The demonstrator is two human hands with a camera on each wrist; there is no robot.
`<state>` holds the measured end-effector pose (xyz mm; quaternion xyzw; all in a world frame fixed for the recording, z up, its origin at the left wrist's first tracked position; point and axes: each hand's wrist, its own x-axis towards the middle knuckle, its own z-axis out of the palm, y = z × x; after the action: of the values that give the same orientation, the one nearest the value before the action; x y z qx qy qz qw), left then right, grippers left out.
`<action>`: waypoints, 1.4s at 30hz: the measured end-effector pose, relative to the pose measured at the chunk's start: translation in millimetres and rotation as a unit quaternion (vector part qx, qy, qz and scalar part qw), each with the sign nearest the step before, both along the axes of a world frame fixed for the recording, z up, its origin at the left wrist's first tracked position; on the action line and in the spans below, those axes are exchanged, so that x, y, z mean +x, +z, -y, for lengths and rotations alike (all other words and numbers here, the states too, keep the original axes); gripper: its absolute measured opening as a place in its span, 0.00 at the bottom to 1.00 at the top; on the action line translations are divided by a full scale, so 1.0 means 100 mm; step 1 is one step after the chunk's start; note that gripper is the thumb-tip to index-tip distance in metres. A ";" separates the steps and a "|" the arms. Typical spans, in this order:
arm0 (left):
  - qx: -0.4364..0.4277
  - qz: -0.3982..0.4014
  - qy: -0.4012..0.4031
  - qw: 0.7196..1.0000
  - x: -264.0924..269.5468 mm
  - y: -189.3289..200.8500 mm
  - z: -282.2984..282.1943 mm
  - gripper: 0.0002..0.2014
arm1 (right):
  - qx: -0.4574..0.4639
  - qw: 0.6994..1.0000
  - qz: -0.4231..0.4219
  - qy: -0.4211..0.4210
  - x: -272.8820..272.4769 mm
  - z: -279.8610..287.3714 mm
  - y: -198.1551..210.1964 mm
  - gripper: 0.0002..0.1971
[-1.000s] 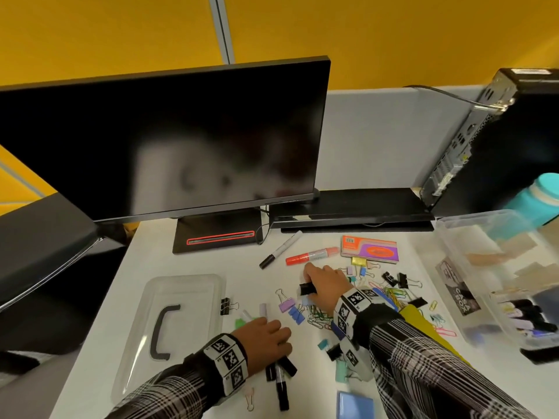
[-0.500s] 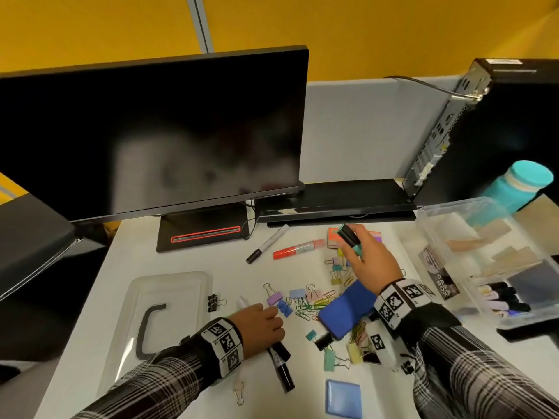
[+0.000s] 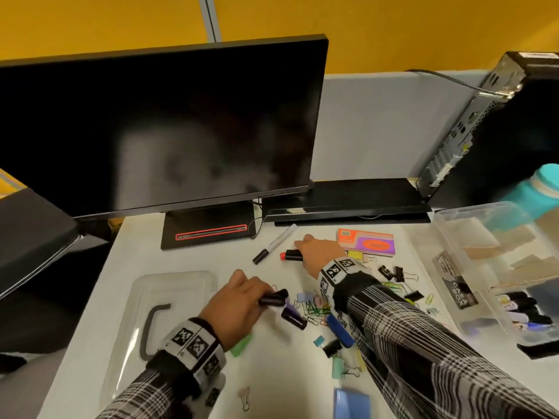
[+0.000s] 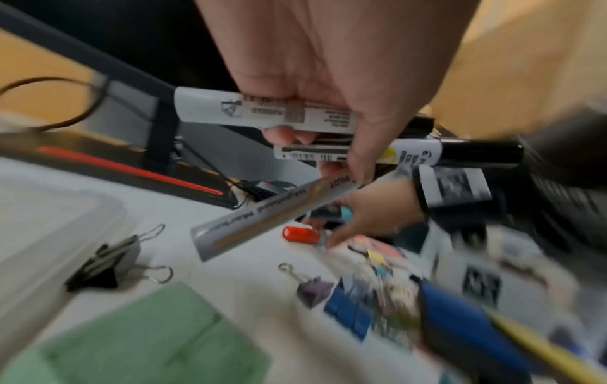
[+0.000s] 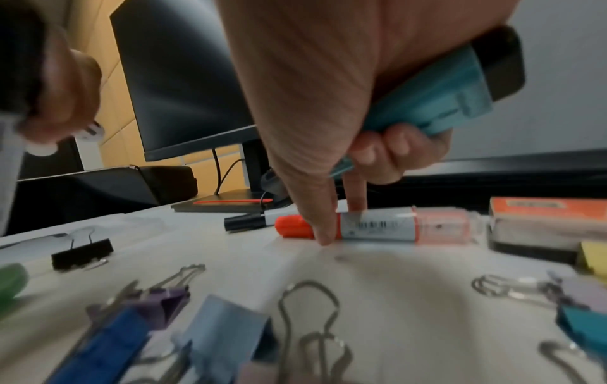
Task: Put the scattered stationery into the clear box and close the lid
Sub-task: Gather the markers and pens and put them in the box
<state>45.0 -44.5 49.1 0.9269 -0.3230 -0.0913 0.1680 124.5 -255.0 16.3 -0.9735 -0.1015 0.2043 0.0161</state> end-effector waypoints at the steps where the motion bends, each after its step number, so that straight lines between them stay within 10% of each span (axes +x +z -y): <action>1: -0.046 -0.033 0.037 0.998 0.01 0.01 -0.05 0.12 | -0.005 1.000 -0.010 0.000 0.01 -0.02 -0.03 0.19; 11: -0.309 -0.224 0.333 0.862 0.22 0.01 -0.27 0.07 | 0.092 0.995 0.032 0.006 0.01 0.11 0.10 0.16; 30: -0.478 -0.337 0.435 0.685 0.17 -0.20 -0.30 0.10 | 0.020 0.997 -0.025 0.076 0.32 -0.52 0.02 0.21; 42: -0.393 -0.326 0.366 0.778 -0.03 -0.21 0.16 0.15 | 0.276 0.918 0.130 -0.251 -0.74 0.83 0.92 0.10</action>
<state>42.3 -60.7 27.9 0.7435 0.1073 -0.1844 0.6338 50.7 -337.6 108.2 -0.9417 0.0930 0.0293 0.3221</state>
